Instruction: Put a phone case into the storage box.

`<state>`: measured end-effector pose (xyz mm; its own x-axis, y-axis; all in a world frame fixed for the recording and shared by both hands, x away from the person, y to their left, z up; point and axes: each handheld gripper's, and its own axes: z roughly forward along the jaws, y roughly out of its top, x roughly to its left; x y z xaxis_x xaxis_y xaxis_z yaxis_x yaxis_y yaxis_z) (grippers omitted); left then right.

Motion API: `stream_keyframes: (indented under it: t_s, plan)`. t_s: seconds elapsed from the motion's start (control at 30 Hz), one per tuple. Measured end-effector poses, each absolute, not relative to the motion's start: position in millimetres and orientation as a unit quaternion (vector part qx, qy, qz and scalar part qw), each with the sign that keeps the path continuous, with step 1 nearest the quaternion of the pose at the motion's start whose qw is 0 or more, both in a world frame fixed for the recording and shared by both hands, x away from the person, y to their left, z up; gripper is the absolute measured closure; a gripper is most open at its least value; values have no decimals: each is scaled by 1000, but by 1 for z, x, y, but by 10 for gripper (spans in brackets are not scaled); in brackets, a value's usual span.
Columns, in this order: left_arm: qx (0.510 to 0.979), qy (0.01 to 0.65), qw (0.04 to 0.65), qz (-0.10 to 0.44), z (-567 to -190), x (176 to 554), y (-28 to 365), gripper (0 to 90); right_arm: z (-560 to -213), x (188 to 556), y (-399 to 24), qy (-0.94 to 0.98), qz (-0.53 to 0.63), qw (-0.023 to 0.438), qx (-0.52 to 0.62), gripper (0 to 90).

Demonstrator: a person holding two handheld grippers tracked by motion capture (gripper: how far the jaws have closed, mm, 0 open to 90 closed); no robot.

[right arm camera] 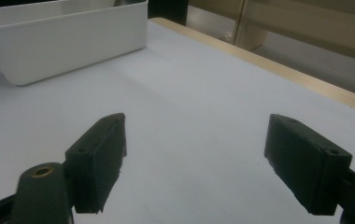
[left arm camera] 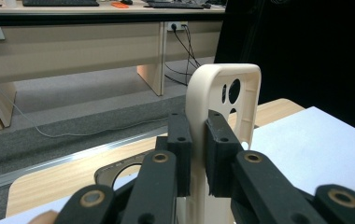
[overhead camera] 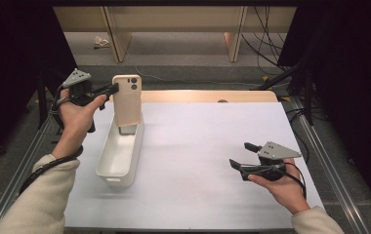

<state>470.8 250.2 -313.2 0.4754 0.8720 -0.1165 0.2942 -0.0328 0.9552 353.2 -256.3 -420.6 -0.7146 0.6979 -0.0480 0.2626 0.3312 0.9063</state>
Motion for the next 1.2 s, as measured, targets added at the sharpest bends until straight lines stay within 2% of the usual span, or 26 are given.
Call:
stream_keyframes:
  t_s: [1.2]
  plan:
    - [672, 450, 517, 280, -331, 495, 265, 819, -421, 354, -257, 782, 493, 222, 310, 196]
